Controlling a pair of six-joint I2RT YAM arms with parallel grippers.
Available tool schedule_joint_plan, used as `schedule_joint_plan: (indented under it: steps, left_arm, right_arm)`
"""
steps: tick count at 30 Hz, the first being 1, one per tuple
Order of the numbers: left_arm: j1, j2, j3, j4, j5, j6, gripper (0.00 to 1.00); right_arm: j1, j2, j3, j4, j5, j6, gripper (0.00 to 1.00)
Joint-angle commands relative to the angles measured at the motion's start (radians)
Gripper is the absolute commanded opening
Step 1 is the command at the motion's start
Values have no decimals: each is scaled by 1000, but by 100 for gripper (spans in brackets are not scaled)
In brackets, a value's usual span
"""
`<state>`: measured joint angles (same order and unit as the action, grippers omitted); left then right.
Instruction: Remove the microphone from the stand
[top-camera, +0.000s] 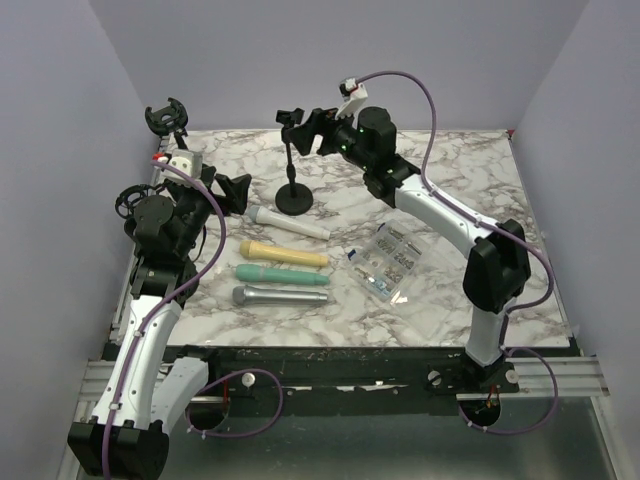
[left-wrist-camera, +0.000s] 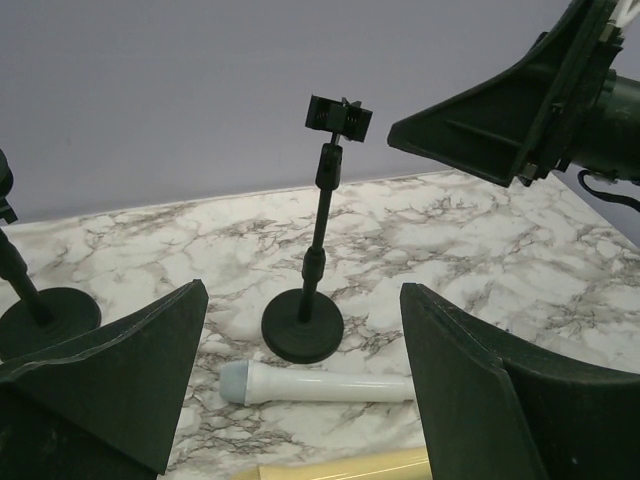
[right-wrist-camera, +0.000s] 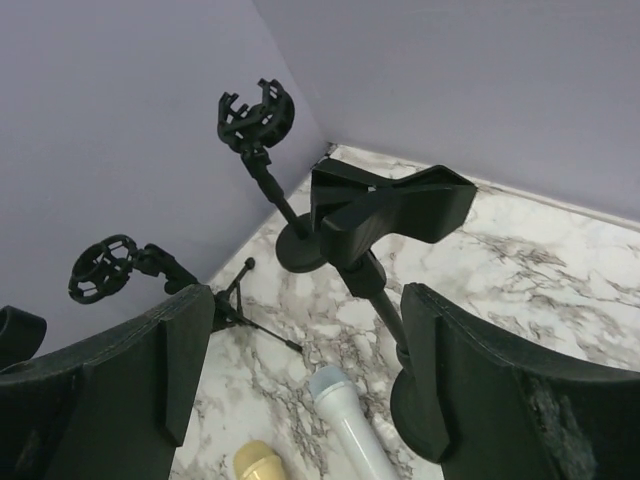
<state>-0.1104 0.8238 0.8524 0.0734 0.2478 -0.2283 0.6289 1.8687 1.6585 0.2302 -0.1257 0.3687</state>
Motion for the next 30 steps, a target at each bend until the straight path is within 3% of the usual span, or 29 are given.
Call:
schedule_joint_plan:
  steps: [1, 6, 15, 30]
  left_arm:
    - [7, -5, -10, 26, 28, -8, 81]
    - [9, -6, -9, 28, 33, -12, 81]
    - [17, -6, -9, 31, 41, -22, 81]
    - [24, -5, -10, 35, 47, -31, 81]
  right_arm:
    - [5, 92, 92, 28, -78, 34, 81]
    - [8, 168, 175, -13, -66, 0, 74]
    - [40, 278, 312, -75, 63, -58, 71]
    - [80, 317, 340, -90, 218, -127, 55]
